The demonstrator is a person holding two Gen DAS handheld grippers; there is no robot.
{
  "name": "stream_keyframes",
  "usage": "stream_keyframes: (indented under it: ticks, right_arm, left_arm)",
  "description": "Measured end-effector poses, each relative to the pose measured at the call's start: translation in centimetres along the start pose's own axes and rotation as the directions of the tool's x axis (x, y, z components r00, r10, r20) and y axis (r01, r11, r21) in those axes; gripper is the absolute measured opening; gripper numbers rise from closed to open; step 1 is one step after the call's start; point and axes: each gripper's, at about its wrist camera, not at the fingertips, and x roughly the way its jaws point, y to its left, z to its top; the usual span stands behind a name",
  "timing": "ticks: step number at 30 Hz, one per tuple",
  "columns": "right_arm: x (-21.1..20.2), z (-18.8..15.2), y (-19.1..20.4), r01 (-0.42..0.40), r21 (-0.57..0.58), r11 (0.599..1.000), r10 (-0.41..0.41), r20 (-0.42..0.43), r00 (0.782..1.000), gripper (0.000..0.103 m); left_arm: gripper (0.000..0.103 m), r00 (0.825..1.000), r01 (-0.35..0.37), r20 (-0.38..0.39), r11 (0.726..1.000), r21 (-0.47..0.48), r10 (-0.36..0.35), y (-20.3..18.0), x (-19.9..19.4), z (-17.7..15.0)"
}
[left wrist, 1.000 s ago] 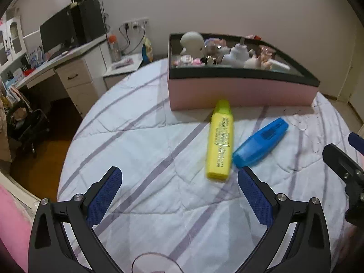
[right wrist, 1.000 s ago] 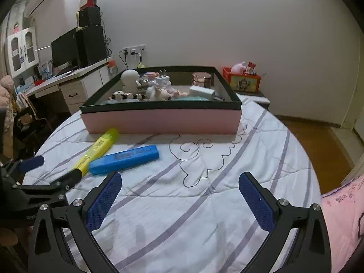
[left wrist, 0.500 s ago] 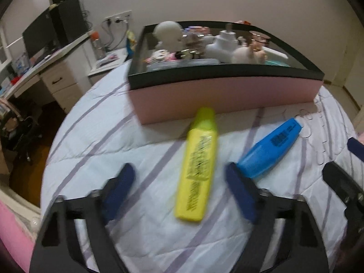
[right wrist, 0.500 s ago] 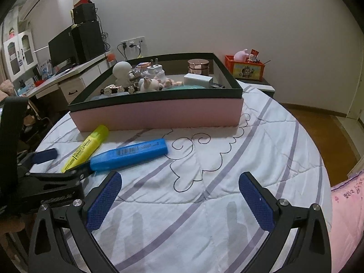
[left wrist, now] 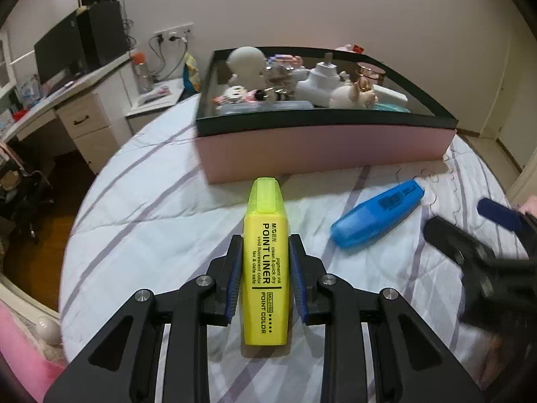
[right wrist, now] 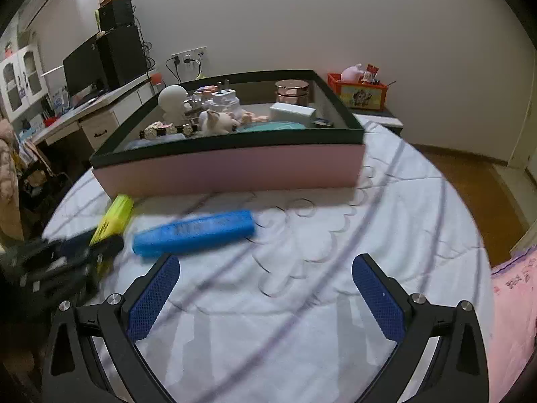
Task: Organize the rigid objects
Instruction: 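Grasp the yellow highlighter with the left gripper while the right grasps the blue highlighter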
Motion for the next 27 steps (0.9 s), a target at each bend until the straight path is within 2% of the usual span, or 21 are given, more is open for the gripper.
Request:
stream_keyframes:
  ticks: [6, 11, 12, 13, 15, 18, 23, 26, 27]
  right_arm:
    - [2.7, 1.5, 3.3, -0.010, 0.025, 1.000, 0.012, -0.073, 0.997, 0.103]
    - [4.6, 1.6, 5.0, -0.022, 0.049, 0.999, 0.027, -0.102, 0.994, 0.102]
    - [4.8, 1.7, 5.1, -0.025, 0.052, 0.998, 0.030, -0.101, 0.994, 0.100]
    - [4.9, 1.9, 5.3, -0.016, 0.043, 0.999, 0.020, -0.096, 0.995, 0.096]
    - [5.0, 2.1, 5.8, -0.019, 0.006, 1.000, 0.019, -0.092, 0.996, 0.074]
    - [5.1, 2.1, 6.4, -0.006, -0.061, 0.998, 0.001, -0.091, 0.996, 0.052]
    - [4.1, 1.3, 5.7, -0.054, -0.117, 0.992, 0.042, -0.101, 0.994, 0.027]
    - [3.0, 0.2, 4.6, -0.070, -0.140, 0.988, 0.055, -0.105, 0.993, 0.023]
    - [2.5, -0.2, 3.9, -0.081, -0.136, 0.987, 0.066, -0.107, 0.992, 0.018]
  left_arm:
    - [0.027, 0.999, -0.045, 0.008, 0.999, -0.014, 0.046, 2.1, -1.2, -1.0]
    - [0.027, 0.999, -0.036, 0.013, 0.999, -0.036, 0.037, 3.5, -1.4, -1.3]
    - [0.027, 0.999, -0.030, 0.016, 0.999, -0.039, 0.030, 3.5, -1.5, -1.3]
    - [0.027, 1.000, -0.017, 0.015, 0.999, -0.040, 0.017, 3.7, -1.5, -1.4]
    - [0.027, 1.000, -0.003, 0.016, 0.999, -0.041, 0.003, 3.8, -1.5, -1.4]
    - [0.027, 1.000, 0.010, 0.014, 0.999, -0.037, -0.010, 3.6, -1.5, -1.4]
    - [0.027, 0.999, 0.034, 0.013, 0.999, -0.022, -0.034, 2.5, -1.5, -1.5]
    - [0.027, 0.999, 0.051, 0.016, 0.999, -0.009, -0.051, 1.6, -1.8, -1.6]
    - [0.027, 0.998, 0.056, 0.015, 0.998, -0.002, -0.056, 1.3, -1.8, -1.6]
